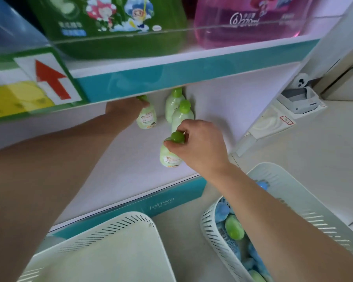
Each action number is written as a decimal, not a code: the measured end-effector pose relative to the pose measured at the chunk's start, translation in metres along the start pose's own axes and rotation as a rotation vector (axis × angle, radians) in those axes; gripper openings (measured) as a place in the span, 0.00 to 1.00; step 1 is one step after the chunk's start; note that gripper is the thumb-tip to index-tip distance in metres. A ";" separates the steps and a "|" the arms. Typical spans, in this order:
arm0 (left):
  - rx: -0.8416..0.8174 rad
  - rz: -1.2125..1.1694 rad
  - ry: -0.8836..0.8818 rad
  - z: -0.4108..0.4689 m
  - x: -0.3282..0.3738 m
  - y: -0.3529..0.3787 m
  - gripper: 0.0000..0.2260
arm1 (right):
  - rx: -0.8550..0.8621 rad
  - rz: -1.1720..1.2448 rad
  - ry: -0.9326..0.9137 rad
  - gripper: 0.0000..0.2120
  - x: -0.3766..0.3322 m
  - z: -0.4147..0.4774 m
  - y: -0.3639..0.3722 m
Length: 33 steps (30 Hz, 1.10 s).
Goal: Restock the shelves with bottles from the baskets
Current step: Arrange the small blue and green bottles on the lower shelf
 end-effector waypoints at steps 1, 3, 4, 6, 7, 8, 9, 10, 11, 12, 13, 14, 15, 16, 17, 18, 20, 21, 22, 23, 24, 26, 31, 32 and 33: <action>0.005 -0.003 0.014 0.003 0.000 0.000 0.21 | -0.001 0.000 0.001 0.13 0.001 0.000 0.002; 0.008 0.001 0.009 0.007 -0.002 0.002 0.22 | 0.009 0.006 0.006 0.13 0.002 0.001 0.004; 0.006 0.000 -0.003 0.009 -0.004 0.003 0.22 | 0.016 0.012 0.008 0.13 0.002 0.002 0.005; 0.000 0.004 -0.013 0.012 -0.006 0.006 0.23 | 0.020 0.018 0.012 0.12 0.003 0.003 0.006; -0.001 0.010 -0.008 0.013 -0.006 0.007 0.23 | 0.015 0.017 0.014 0.12 0.004 0.003 0.006; -0.002 0.014 0.000 0.013 -0.006 0.008 0.23 | 0.008 0.014 0.016 0.12 0.004 0.003 0.007; -0.004 0.018 0.007 0.014 -0.006 0.009 0.22 | 0.005 0.010 0.016 0.12 0.004 0.003 0.007; -0.007 0.024 0.013 0.014 -0.006 0.011 0.22 | 0.003 0.007 0.015 0.12 0.004 0.003 0.007; -0.011 0.031 0.019 0.015 -0.006 0.012 0.22 | 0.001 0.005 0.015 0.12 0.005 0.003 0.008; -0.015 0.035 0.026 0.015 -0.005 0.014 0.22 | 0.000 0.001 0.015 0.12 0.005 0.003 0.008; -0.017 0.036 0.037 0.015 -0.005 0.015 0.22 | 0.000 -0.004 0.014 0.12 0.006 0.002 0.007; -0.017 0.036 0.054 0.016 -0.004 0.016 0.22 | -0.001 -0.009 0.013 0.12 0.006 0.002 0.007; -0.012 0.042 0.076 0.016 -0.003 0.016 0.21 | -0.005 -0.017 0.015 0.12 0.006 0.002 0.008; -0.005 0.055 0.101 0.016 -0.002 0.017 0.21 | -0.012 -0.023 0.019 0.12 0.006 0.002 0.009; 0.003 0.068 0.128 0.016 -0.001 0.018 0.20 | -0.018 -0.026 0.023 0.12 0.007 0.002 0.010; 0.011 0.075 0.151 0.016 0.001 0.019 0.19 | -0.018 -0.026 0.025 0.12 0.006 0.002 0.011; 0.029 0.084 0.192 0.015 0.003 0.020 0.17 | -0.010 -0.027 0.023 0.12 0.006 0.001 0.013; 0.037 0.089 0.208 0.014 0.004 0.020 0.17 | -0.009 -0.030 0.020 0.12 0.007 0.000 0.015; 0.046 0.091 0.220 0.014 0.005 0.021 0.16 | -0.011 -0.031 0.017 0.12 0.007 -0.001 0.015; 0.053 0.087 0.224 0.014 0.005 0.022 0.16 | -0.011 -0.026 0.016 0.12 0.007 -0.001 0.016; 0.056 0.086 0.221 0.016 0.005 0.023 0.16 | -0.010 -0.021 0.014 0.12 0.007 -0.002 0.016; 0.044 0.107 0.173 0.019 0.001 0.027 0.18 | -0.020 -0.021 0.015 0.13 0.008 -0.003 0.017; -0.009 0.214 0.100 0.024 -0.010 0.035 0.22 | -0.058 -0.029 0.031 0.13 0.010 -0.004 0.018; -0.006 0.214 0.101 0.024 -0.011 0.035 0.21 | -0.061 -0.030 0.034 0.13 0.010 -0.004 0.018; 0.000 0.204 0.096 0.025 -0.012 0.035 0.21 | -0.063 -0.027 0.036 0.13 0.010 -0.004 0.019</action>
Point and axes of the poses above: each hand's wrist, its own z-axis towards the middle knuckle, its own y-axis out of the palm, x = y × z, the point moved 2 cm from there along z, towards the middle knuckle, and after that the axes turned 2 degrees about -z, right-handed, at the moved point
